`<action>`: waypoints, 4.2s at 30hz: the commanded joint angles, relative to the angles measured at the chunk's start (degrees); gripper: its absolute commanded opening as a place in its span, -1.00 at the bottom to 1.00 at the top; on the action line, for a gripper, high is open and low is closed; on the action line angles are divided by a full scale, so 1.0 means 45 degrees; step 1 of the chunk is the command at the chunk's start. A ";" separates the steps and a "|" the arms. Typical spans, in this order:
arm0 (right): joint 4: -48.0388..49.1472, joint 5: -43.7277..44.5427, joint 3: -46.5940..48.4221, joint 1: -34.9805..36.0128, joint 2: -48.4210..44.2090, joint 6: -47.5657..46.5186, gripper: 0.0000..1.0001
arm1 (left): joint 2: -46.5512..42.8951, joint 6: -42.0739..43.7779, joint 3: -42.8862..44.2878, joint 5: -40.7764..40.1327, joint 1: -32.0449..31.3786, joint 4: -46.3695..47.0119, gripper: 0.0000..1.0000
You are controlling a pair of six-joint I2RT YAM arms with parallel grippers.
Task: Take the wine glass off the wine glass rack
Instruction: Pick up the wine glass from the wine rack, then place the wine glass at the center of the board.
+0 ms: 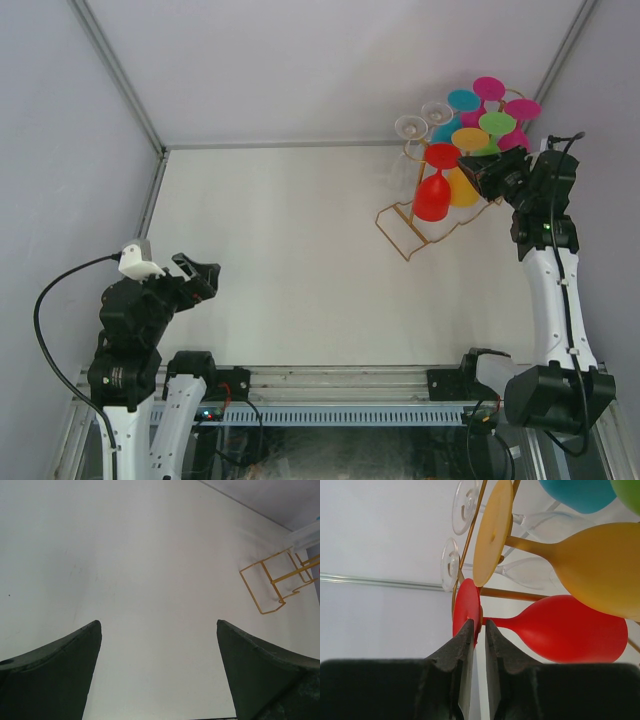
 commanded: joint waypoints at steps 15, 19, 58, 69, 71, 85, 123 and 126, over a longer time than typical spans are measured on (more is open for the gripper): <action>0.0684 -0.0049 0.0504 -0.0020 -0.0192 0.0353 -0.99 | 0.0107 0.0138 0.0337 0.0202 0.0100 0.0280 1.00; 0.0534 -0.0036 0.0509 -0.0019 -0.0445 0.0455 -1.00 | 0.0089 0.0108 0.0283 0.0164 0.0100 0.0298 1.00; -0.0129 0.1043 -0.0449 -0.0185 -0.2659 0.0921 -1.00 | 0.0007 -0.0373 0.0158 0.0007 0.0100 0.0433 1.00; -0.0475 -0.0736 -0.1340 0.0298 -0.4369 0.0091 -1.00 | 0.0017 -0.0809 -0.0086 0.1192 0.0102 0.1120 1.00; -0.0344 -0.1249 -0.1389 0.0730 -0.4521 -0.0229 -1.00 | 0.0067 -0.1031 -0.0258 0.2002 0.0100 0.1522 1.00; 0.0634 -0.2442 -0.1703 0.5964 -0.3109 -0.2863 -1.00 | 0.0678 -0.4941 -0.2678 0.8728 -0.0070 0.7571 0.99; 0.4335 -0.2543 -0.2465 1.1815 -0.0653 -0.3634 -1.00 | 0.3949 -0.5805 -0.2717 0.6079 -0.7576 1.2071 -0.69; 0.4220 -0.2484 -0.2465 1.1841 -0.0661 -0.3676 -1.00 | 0.3754 -0.5654 -0.2816 0.6098 -0.7579 1.2053 -0.98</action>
